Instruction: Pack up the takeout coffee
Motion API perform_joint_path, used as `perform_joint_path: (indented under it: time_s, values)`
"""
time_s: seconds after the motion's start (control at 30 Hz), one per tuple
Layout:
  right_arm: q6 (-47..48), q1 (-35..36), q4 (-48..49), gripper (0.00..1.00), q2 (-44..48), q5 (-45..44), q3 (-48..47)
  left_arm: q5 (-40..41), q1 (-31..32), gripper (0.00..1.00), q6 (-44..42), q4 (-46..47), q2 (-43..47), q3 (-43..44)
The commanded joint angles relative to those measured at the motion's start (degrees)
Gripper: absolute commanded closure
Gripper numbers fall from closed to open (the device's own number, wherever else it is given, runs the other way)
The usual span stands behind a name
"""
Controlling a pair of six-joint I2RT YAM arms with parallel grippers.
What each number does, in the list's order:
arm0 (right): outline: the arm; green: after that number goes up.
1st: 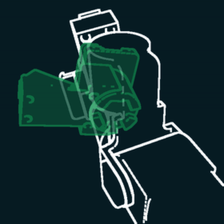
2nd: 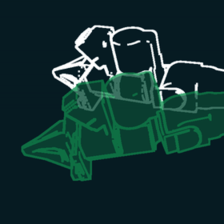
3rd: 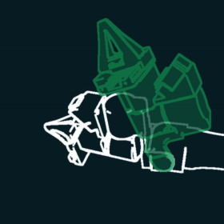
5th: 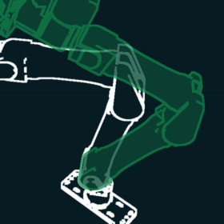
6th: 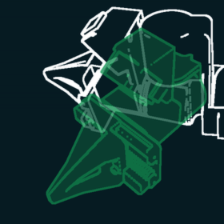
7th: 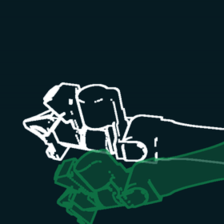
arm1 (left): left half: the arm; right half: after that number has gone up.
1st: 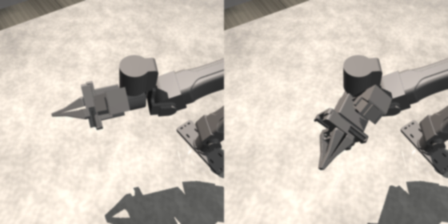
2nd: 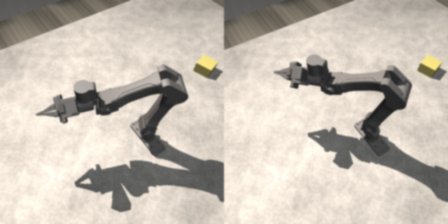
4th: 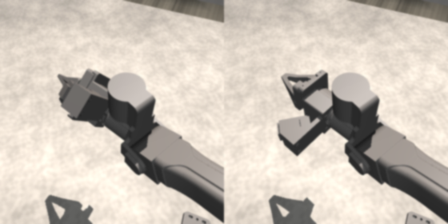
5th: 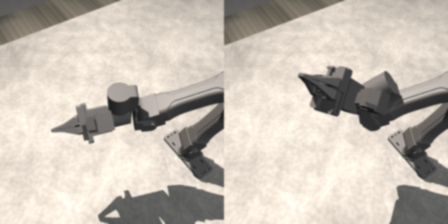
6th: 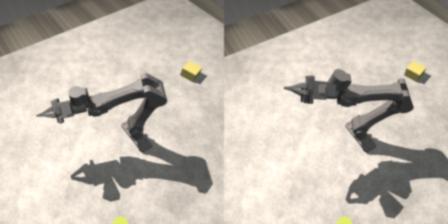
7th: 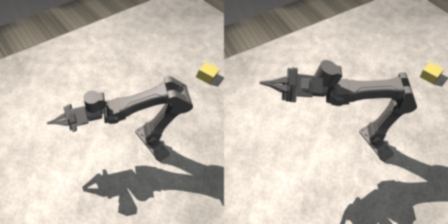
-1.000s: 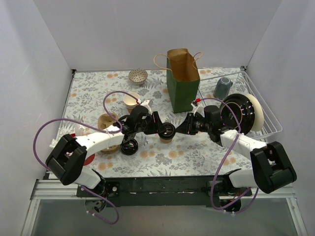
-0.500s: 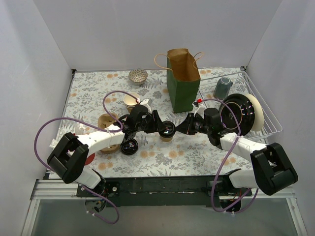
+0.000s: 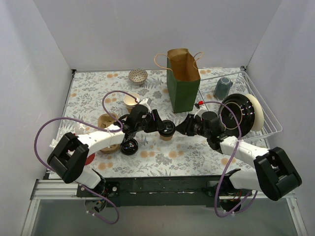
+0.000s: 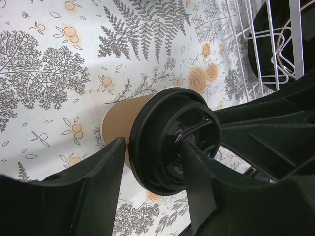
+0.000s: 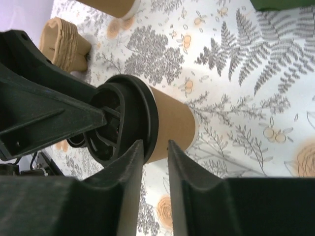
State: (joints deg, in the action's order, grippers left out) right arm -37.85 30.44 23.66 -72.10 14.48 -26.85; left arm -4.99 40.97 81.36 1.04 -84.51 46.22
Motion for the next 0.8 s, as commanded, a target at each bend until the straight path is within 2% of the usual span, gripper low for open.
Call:
perform_joint_path:
  time_s: [0.0,0.1,0.27,0.5,0.63,0.77]
  values:
    - [0.67,1.38,-15.04,0.61,4.39,-0.95,-1.25,1.04,0.51,0.51,-4.19,-9.91,-1.27,-0.17]
    - [1.54,1.38,-18.38,0.57,8.01,-0.94,-5.22,-0.1,0.51,0.47,-5.16,-10.09,-0.66,1.41]
    - [4.79,1.29,-22.51,0.55,8.38,-3.4,-12.34,-2.3,0.51,0.39,-7.71,-10.35,-0.04,4.84]
    - [9.45,0.86,-26.56,0.63,5.74,-9.03,-17.09,-1.77,0.43,0.35,-9.21,-14.74,-2.06,10.91]
    - [12.97,0.77,-29.62,0.63,3.19,-7.1,-20.43,-1.16,0.43,0.23,-8.85,-15.1,-0.4,10.82]
    - [14.29,0.68,-29.82,0.63,2.66,-6.92,-20.17,-0.81,0.43,0.2,-8.68,-16.24,0.31,11.18]
